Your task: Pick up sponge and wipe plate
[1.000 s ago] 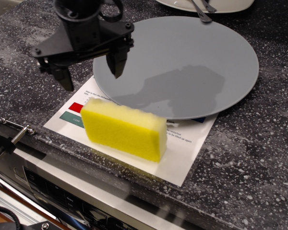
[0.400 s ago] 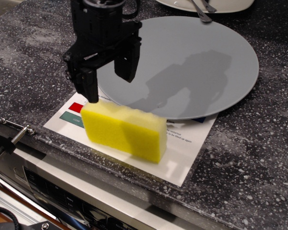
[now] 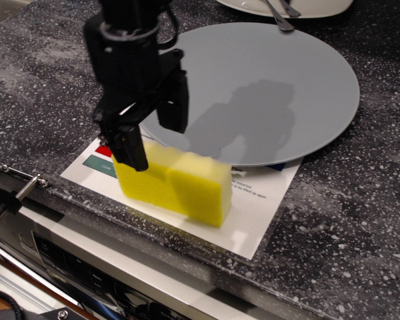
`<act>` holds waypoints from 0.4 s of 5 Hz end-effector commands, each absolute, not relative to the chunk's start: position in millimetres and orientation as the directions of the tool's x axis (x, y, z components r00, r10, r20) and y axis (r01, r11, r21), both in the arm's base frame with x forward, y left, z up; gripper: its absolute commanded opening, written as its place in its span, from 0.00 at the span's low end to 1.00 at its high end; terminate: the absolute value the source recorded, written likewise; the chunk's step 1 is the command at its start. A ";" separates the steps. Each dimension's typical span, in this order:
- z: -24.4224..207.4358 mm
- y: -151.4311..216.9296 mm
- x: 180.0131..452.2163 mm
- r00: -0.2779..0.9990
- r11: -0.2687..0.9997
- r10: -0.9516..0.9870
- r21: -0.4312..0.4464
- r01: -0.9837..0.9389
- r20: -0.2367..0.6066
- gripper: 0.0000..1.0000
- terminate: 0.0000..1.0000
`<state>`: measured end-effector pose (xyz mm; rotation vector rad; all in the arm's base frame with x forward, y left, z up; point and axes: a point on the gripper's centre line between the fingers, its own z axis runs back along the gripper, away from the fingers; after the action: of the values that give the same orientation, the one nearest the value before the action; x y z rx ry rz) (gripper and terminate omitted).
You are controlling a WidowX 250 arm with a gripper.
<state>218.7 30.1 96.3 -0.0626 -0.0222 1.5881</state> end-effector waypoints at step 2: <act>78.1 26.0 224.5 -0.075 -0.081 0.996 -0.140 -0.987 -0.046 1.00 0.00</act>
<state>220.7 25.4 73.3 -0.1406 -0.0508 1.6421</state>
